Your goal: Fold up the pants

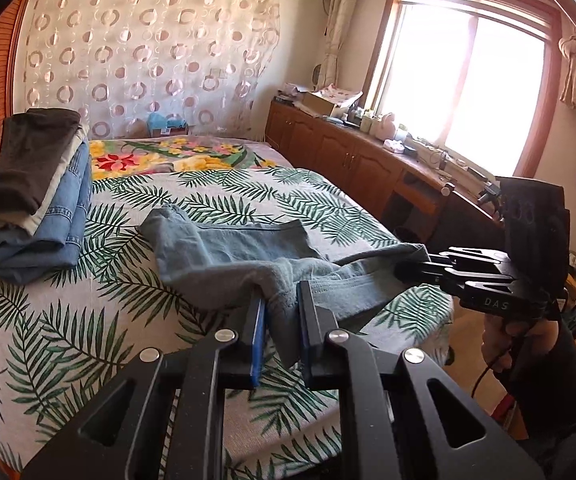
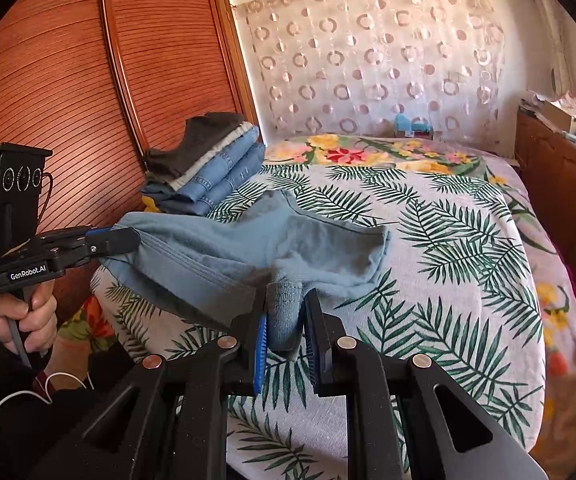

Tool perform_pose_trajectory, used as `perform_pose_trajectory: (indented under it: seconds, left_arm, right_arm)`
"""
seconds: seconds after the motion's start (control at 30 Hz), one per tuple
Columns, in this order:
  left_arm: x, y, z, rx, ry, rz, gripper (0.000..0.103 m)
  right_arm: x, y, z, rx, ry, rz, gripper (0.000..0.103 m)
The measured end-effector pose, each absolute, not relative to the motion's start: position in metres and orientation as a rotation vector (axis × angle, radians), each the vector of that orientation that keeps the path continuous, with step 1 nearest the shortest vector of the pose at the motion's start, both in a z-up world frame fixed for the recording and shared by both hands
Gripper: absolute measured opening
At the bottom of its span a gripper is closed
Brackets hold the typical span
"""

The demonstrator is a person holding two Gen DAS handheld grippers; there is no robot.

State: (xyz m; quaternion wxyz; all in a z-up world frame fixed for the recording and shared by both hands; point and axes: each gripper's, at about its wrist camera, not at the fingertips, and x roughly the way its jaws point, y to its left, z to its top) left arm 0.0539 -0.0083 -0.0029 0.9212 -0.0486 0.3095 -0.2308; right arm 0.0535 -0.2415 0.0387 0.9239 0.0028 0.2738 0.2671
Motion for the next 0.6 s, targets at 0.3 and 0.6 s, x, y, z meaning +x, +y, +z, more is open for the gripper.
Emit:
perform_pose_trajectory:
  seconds: [0.3, 0.6]
  left_arm:
    - [0.104, -0.005, -0.008, -0.091, 0.653, -0.444, 0.015]
    - [0.136, 0.000, -0.015, -0.109, 0.680, -0.418, 0.015]
  right_arm:
    - [0.103, -0.225, 0.033, 0.012, 0.585, 0.502, 0.016]
    - [0.139, -0.215, 0.029, 0.011, 0.597, 0.499, 0.016]
